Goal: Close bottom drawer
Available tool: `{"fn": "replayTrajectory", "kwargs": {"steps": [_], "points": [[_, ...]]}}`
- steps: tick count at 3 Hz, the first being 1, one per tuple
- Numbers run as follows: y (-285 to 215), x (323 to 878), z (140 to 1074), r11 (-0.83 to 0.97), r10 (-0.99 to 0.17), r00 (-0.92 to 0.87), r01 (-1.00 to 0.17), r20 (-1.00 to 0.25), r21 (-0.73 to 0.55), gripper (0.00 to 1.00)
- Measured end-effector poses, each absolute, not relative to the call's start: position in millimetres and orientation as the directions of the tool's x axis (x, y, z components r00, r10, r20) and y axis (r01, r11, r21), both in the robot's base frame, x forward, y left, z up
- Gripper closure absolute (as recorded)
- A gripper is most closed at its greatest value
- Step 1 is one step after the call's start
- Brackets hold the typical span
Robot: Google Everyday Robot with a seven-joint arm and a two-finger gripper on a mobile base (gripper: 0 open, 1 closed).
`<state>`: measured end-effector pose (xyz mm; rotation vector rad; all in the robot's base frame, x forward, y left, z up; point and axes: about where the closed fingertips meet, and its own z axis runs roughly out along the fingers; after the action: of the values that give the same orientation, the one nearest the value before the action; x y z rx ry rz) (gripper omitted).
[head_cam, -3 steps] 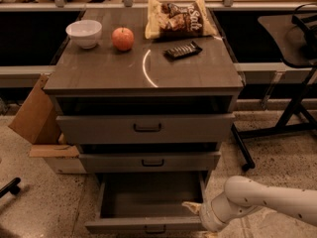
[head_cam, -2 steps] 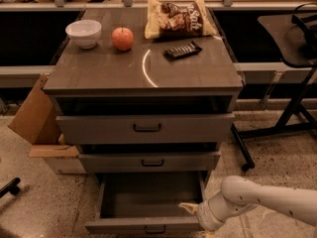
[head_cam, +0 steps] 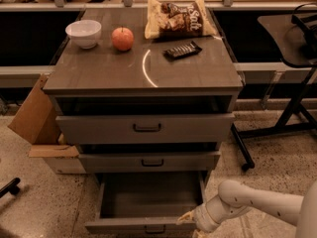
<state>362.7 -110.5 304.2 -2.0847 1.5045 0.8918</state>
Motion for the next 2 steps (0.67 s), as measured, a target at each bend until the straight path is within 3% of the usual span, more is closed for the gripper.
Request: {"fn": "replayTrajectory", "kwargs": {"steps": [2], "points": [[-107.9, 360.3, 302.1, -0.331, -0.673, 0.208, -0.943, -0.709, 0.038, 0.89]]}}
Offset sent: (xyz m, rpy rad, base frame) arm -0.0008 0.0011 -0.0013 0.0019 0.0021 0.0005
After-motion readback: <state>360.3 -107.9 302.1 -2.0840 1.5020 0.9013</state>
